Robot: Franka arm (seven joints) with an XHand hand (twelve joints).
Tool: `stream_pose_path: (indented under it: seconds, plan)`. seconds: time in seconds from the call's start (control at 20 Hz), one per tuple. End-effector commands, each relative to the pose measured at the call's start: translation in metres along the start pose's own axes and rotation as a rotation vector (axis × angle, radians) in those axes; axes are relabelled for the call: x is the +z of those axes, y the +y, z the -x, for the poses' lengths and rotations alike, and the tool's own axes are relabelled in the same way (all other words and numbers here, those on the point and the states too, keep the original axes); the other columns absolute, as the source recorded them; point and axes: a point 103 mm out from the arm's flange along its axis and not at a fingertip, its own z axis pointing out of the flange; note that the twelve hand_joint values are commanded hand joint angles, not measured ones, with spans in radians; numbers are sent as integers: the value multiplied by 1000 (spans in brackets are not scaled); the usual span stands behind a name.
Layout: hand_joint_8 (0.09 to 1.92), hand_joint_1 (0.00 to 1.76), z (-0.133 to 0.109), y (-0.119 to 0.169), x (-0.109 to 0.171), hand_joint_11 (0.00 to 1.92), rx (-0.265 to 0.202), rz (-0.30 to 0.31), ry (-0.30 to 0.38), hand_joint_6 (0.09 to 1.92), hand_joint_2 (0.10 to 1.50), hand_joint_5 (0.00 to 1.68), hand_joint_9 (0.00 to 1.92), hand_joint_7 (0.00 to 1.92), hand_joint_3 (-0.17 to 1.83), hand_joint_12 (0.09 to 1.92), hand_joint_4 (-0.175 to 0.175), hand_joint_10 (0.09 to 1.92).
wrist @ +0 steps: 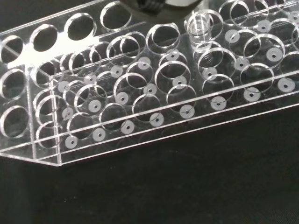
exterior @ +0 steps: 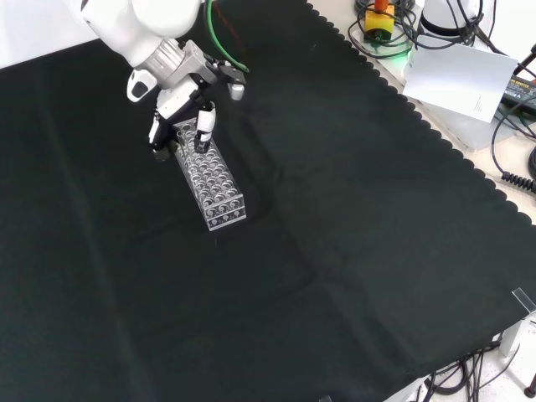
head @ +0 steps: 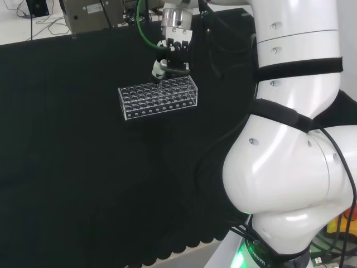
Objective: Put the test tube back in the rack.
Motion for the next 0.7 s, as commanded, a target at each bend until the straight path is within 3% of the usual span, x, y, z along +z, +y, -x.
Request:
stream_pose_path:
  seconds: [0.05,0.3,0.7]
  plan:
    - [954,1110,0,-3,-2,392,-22,-3,32,626,908,312,581,344,-175,1497,-19,911]
    - [956,1094,0,-15,-15,323,-64,32,76,568,905,300,488,255,-175,1519,-6,938]
    - [958,1082,-9,-49,-59,220,-116,99,53,497,904,281,356,178,-175,1548,-1,981]
